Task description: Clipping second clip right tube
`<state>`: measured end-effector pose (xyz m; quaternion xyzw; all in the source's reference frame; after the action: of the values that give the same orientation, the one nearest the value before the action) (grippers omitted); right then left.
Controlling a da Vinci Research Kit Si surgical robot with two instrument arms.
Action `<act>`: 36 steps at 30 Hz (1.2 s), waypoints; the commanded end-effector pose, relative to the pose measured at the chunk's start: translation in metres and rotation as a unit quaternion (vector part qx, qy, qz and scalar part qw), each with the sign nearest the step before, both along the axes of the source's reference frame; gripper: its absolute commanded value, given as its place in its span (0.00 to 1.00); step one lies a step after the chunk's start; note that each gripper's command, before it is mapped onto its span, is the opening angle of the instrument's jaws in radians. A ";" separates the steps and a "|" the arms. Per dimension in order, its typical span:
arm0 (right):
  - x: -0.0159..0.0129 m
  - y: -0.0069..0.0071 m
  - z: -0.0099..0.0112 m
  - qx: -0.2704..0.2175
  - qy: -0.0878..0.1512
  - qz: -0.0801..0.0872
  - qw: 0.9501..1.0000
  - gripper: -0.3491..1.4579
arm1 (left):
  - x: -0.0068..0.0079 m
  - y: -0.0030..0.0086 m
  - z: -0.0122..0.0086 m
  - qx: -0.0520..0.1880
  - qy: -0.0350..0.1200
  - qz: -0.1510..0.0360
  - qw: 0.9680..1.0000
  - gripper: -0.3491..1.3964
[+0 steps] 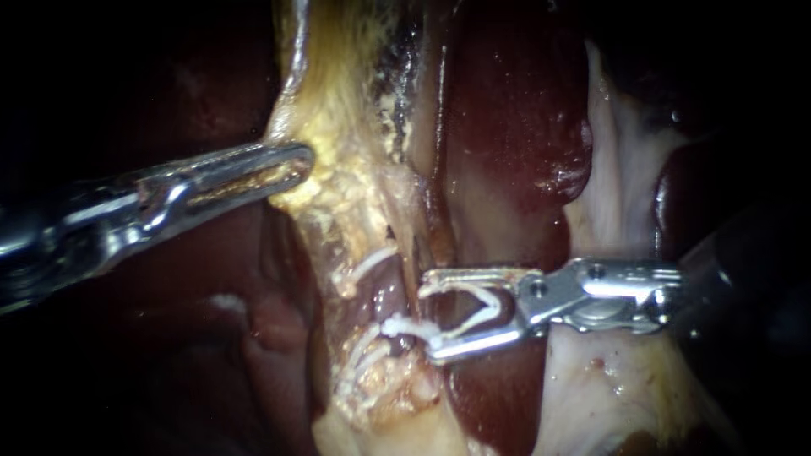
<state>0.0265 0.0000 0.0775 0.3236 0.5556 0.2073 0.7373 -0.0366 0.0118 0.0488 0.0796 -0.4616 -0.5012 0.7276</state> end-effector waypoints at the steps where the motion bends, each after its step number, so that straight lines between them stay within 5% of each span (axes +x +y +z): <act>1: 0.0001 0.0001 0.0002 0.006 -0.004 -0.002 1.000 0.52 | 0.0000 0.0000 -0.0004 -0.001 -0.001 -0.002 1.000 0.00; 11: 0.0012 0.0003 0.0008 0.033 -0.018 0.009 0.999 0.51 | 0.0000 -0.0012 -0.0047 -0.004 -0.012 -0.011 1.000 0.00; 30: 0.0032 -0.0001 0.0002 0.075 -0.022 0.009 0.997 0.47 | -0.0003 -0.0012 -0.0044 -0.004 -0.012 -0.011 1.000 0.00; 32: 0.0030 -0.0001 0.0001 0.075 -0.022 0.009 0.997 0.38 | -0.0003 -0.0012 -0.0044 -0.005 -0.012 -0.011 1.000 0.00; 36: 0.0019 0.0003 -0.0004 0.089 -0.023 0.008 0.996 0.01 | -0.0002 -0.0012 -0.0044 -0.005 -0.012 -0.011 1.000 0.00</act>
<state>0.0282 0.0004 0.0769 0.3798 0.5198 0.2705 0.7158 -0.0369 0.0106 0.0444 0.0773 -0.4732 -0.5060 0.7170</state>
